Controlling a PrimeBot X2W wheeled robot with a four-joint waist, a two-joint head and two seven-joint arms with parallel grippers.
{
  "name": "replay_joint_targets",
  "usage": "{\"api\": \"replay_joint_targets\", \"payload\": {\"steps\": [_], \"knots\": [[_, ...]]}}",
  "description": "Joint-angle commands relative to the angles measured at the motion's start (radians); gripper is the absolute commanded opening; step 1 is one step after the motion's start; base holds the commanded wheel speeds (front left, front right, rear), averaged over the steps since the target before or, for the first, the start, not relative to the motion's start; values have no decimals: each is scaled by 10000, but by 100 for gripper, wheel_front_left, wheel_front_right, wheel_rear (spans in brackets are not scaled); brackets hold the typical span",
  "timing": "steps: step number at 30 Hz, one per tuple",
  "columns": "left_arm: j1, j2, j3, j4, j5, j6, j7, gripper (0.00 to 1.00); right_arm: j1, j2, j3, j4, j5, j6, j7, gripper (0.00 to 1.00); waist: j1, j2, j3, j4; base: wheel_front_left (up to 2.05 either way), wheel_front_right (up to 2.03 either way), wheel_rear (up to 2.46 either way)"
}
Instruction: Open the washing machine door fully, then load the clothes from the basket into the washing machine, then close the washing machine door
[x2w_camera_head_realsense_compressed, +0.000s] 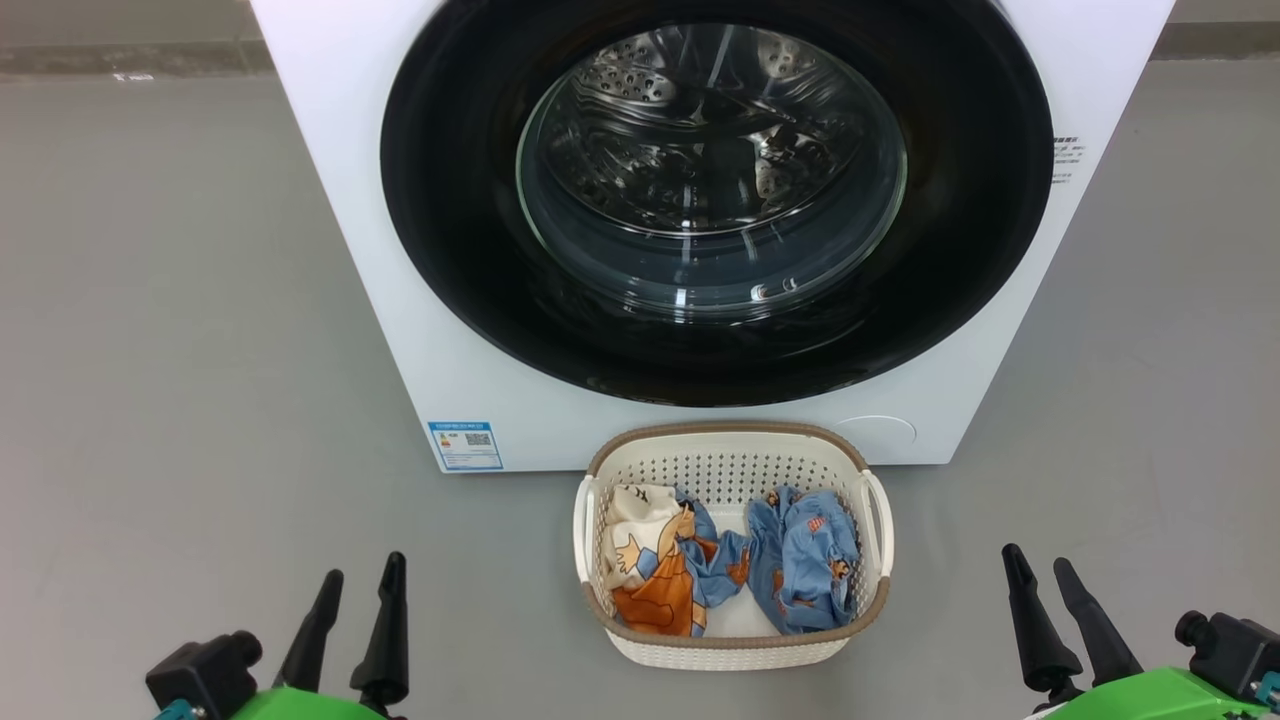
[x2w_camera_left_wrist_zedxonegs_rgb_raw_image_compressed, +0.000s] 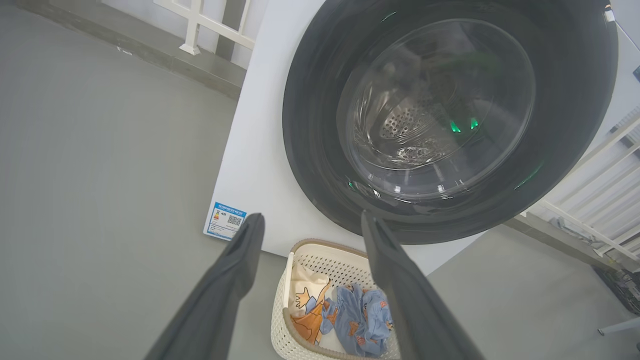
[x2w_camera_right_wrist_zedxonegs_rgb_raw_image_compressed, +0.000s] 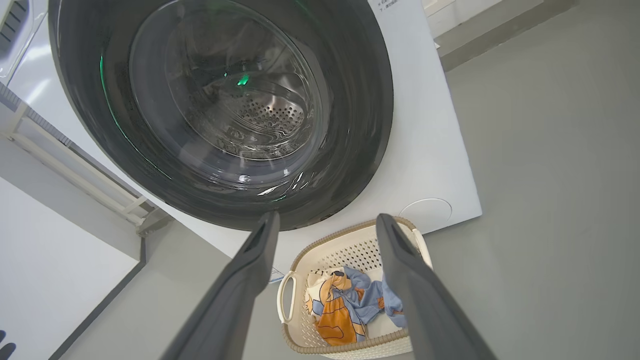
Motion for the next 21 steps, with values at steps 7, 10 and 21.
{"api": "replay_joint_targets", "payload": {"steps": [7, 10, 21], "knots": [[-300, 169, 119, -394, 1074, -23, -342, 100, -26, -203, 238, -386, -995, 12, -318, 100, -1, 0, 78, 11, 0, 0, 0], [-307, 170, 89, -428, 1415, -24, -426, 100, -1, -223, 246, -413, -1304, 13, -405, 100, -1, 0, 91, 15, 0, 0, 0], [-262, 189, -82, -537, 2675, -27, -737, 100, 156, -280, 294, -533, -2410, 14, -724, 100, -1, 0, 65, 29, 0, 0, 0]]}}
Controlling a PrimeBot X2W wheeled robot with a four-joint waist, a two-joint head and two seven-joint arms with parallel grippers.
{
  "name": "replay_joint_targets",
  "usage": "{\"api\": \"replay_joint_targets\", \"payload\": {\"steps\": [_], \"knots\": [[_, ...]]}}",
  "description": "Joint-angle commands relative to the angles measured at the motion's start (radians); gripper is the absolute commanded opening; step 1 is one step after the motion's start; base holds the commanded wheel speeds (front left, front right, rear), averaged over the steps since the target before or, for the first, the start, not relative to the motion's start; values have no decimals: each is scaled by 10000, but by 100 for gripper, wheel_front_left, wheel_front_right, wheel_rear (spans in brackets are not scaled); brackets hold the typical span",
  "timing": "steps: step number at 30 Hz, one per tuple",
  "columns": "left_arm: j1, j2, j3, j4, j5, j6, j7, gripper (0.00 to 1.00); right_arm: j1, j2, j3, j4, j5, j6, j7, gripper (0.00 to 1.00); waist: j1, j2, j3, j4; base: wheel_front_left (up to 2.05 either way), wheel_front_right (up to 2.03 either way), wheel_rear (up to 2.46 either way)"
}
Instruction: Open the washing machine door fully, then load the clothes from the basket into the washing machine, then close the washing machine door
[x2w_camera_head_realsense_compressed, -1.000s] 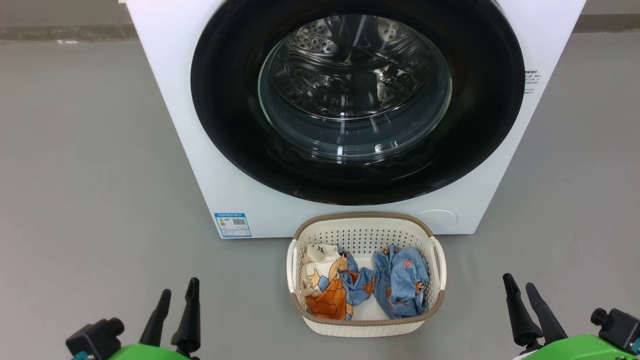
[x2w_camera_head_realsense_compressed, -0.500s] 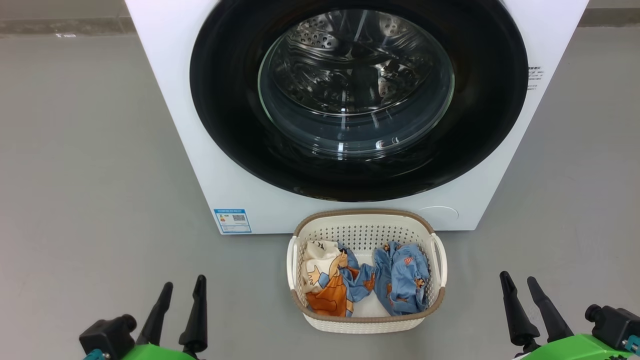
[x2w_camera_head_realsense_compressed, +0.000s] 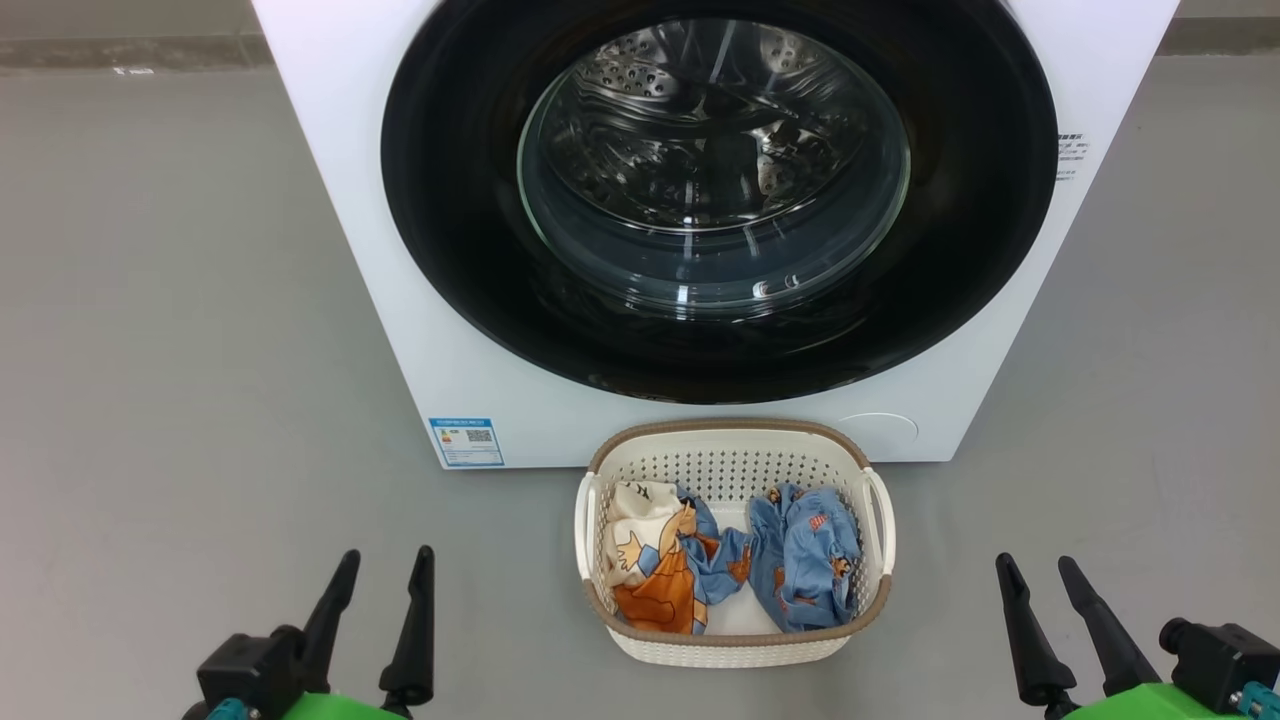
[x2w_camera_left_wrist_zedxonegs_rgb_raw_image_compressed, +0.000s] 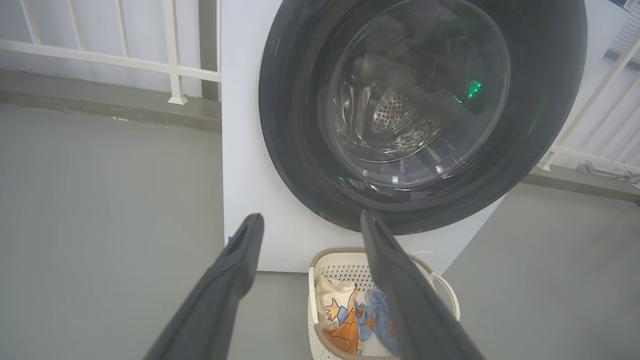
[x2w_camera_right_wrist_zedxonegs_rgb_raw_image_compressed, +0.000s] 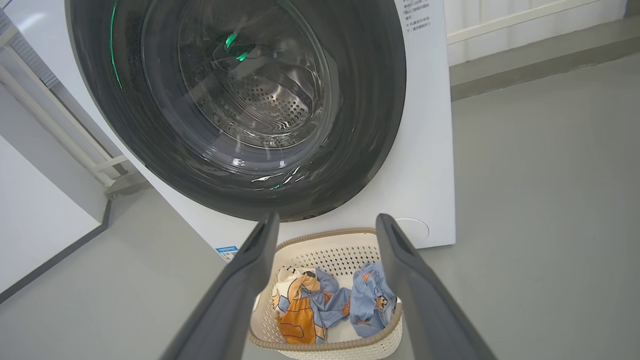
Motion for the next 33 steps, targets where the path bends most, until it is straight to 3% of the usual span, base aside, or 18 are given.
{"api": "replay_joint_targets", "payload": {"steps": [1, 13, 33], "knots": [[-257, 162, 237, -301, 261, -26, -156, 100, -47, -184, 249, -295, -263, 14, -164, 100, 0, 0, -4, 7, 0, 0, 0], [-233, 147, 226, -180, 1492, -29, -488, 100, 175, -221, 187, -384, -1443, 16, -506, 100, 0, 0, -75, 44, 0, 0, 0], [-310, 77, 404, 439, 1244, -29, -488, 100, 374, 124, -461, -431, -1583, 16, -506, 100, 0, 0, -80, 21, 0, 0, 0]]}}
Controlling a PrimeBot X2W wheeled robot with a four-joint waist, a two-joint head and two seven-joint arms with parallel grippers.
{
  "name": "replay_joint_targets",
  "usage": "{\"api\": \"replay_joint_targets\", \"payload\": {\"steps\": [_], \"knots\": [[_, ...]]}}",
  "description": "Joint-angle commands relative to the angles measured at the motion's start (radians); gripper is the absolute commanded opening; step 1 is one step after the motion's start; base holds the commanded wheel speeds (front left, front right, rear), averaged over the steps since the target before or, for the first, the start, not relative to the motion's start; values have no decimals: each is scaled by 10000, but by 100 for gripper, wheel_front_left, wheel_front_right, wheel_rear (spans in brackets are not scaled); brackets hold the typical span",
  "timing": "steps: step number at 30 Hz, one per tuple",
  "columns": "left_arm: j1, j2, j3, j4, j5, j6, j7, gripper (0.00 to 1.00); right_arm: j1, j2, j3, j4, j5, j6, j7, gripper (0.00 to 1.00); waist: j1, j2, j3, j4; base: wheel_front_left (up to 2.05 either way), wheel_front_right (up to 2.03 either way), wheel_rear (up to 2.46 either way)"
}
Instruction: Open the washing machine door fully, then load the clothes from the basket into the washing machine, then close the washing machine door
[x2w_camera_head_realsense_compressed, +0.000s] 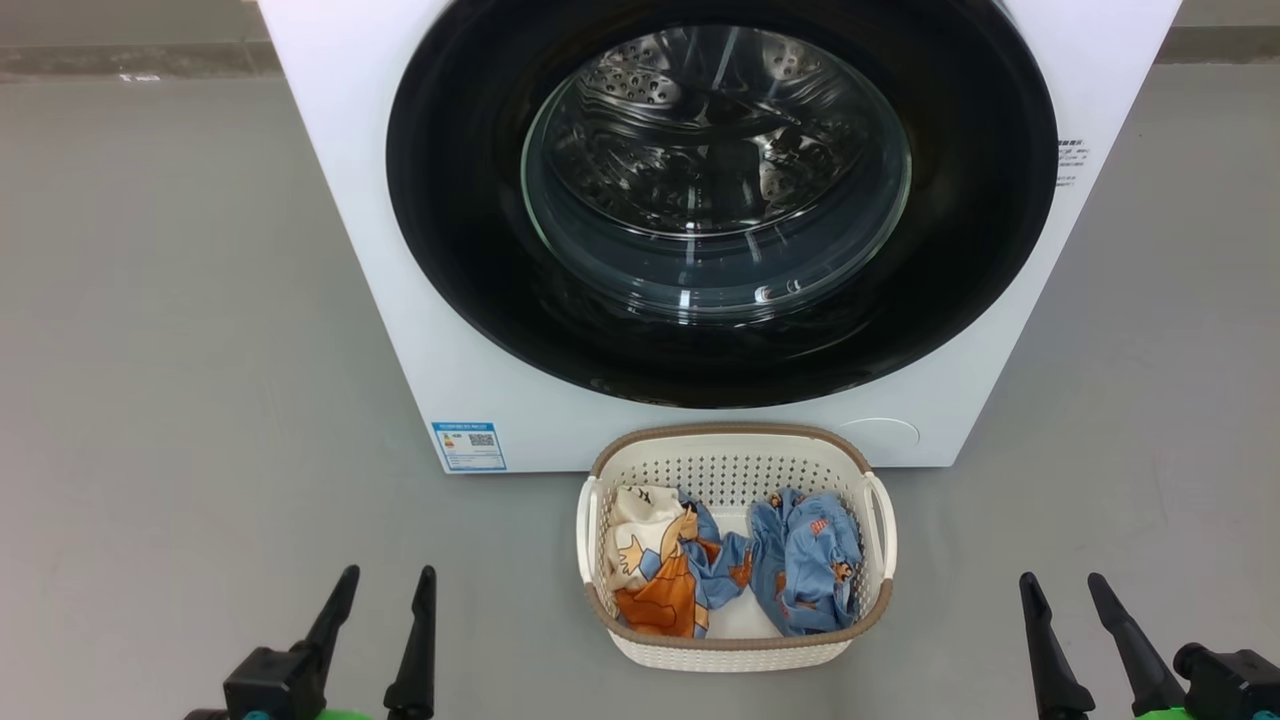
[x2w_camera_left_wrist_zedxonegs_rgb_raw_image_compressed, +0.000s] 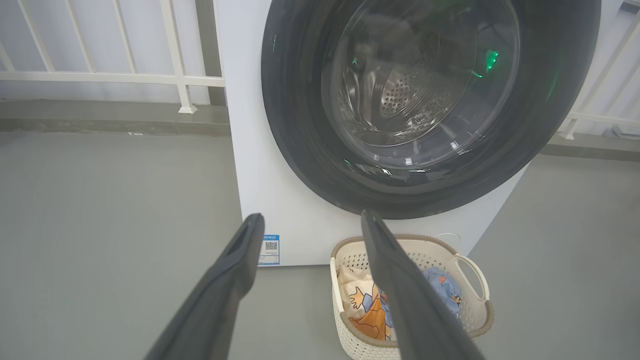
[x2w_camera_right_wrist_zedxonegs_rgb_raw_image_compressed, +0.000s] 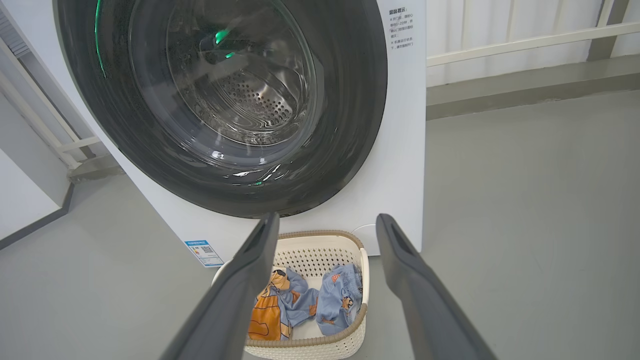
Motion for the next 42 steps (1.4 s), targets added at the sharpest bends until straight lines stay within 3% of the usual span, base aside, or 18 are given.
{"api": "replay_joint_targets", "payload": {"steps": [1, 15, 31, 42], "knots": [[-321, 87, 349, -132, 57, -27, -107, 100, -54, -112, 214, -270, -110, 14, -120, 100, 0, 0, 16, -6, 0, 0, 0], [-453, 10, 386, -6, 380, -27, -107, 100, -107, -72, 85, -321, -150, 14, -120, 100, 0, 0, 132, -7, 31, 31, -62], [-584, -28, 412, 22, 312, -27, -107, 100, -222, -66, 108, -329, -176, 14, -120, 100, 0, 0, 299, -48, 117, 117, -233], [-649, -32, 388, -46, -372, -27, -107, 100, -283, -55, 115, -317, -152, 14, -120, 100, 0, 0, 382, -126, 88, 88, -177]]}}
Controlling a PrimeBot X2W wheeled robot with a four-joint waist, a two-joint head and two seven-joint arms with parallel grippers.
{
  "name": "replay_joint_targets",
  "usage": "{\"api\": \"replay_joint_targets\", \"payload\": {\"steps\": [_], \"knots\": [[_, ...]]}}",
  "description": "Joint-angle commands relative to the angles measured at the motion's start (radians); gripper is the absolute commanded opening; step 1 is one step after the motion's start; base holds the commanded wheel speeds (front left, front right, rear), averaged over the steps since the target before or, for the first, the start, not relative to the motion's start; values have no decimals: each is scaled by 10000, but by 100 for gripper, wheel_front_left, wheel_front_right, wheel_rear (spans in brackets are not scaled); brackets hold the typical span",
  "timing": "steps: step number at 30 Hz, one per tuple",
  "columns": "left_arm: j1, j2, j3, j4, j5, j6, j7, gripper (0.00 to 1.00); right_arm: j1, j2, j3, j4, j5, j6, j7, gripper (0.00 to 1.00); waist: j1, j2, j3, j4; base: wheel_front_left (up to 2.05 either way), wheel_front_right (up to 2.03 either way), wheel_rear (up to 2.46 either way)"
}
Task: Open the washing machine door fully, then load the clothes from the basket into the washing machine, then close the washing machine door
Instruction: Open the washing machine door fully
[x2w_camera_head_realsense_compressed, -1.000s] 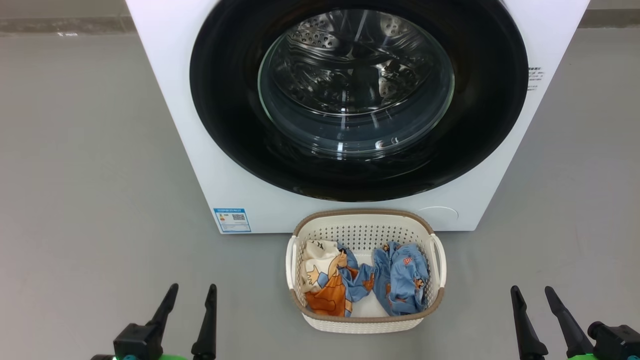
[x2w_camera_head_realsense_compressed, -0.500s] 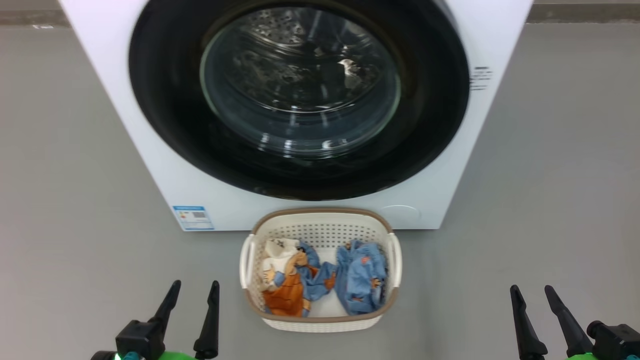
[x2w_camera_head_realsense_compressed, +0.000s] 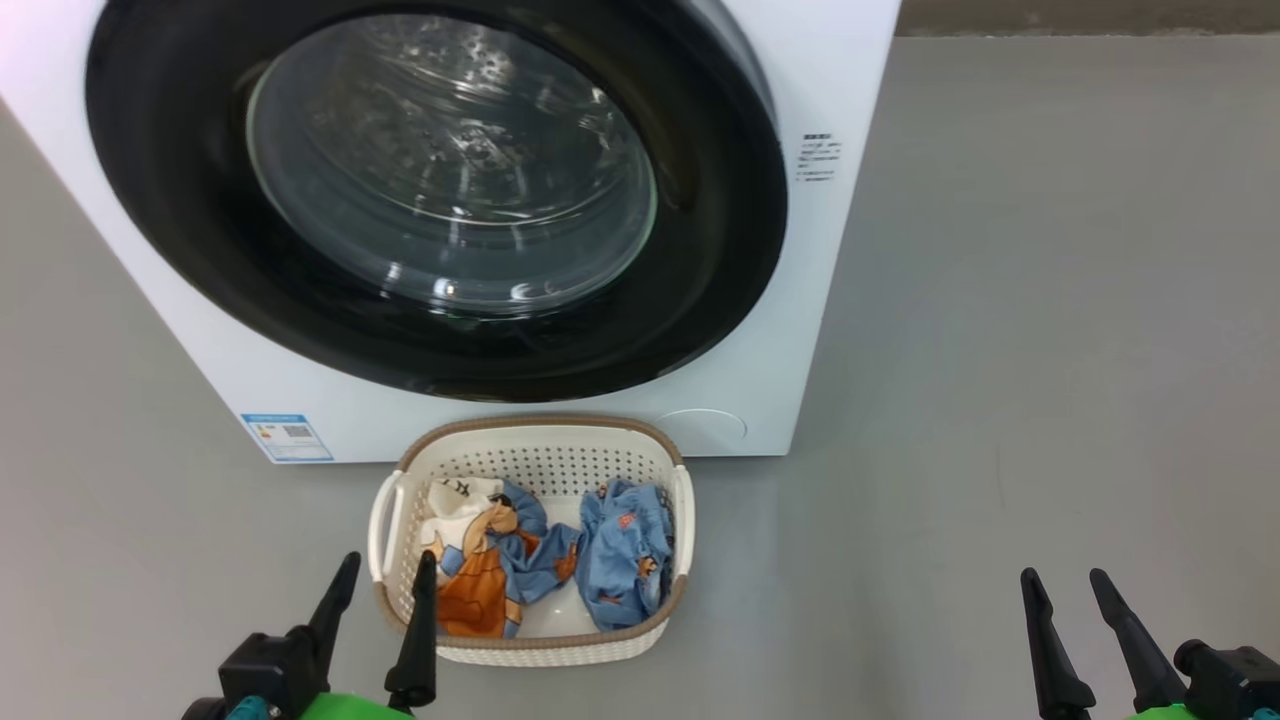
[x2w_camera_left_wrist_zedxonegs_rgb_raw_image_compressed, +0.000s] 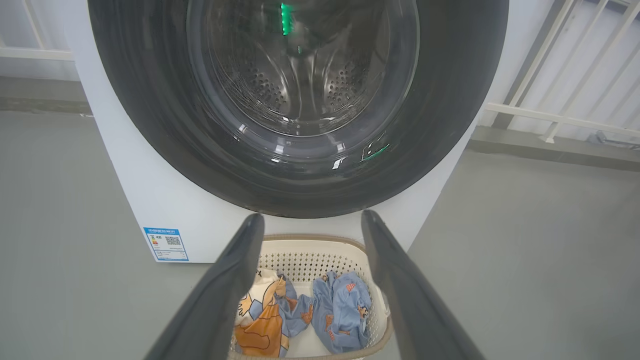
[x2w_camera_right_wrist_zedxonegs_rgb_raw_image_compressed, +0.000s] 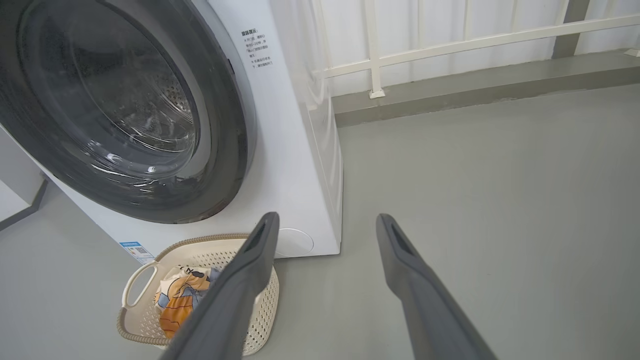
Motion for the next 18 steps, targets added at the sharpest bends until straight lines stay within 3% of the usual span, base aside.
{"api": "replay_joint_targets", "payload": {"steps": [1, 18], "knots": [[-388, 106, 346, -248, -75, -27, -107, 100, -257, -130, 193, -252, 11, 14, -120, 100, 0, -1, 14, -6, 41, 41, -83], [-276, 105, 175, -289, -149, -27, -107, 100, -238, -145, 316, -231, 92, 14, -120, 100, 0, -1, -11, 54, 5, 5, -10]]}}
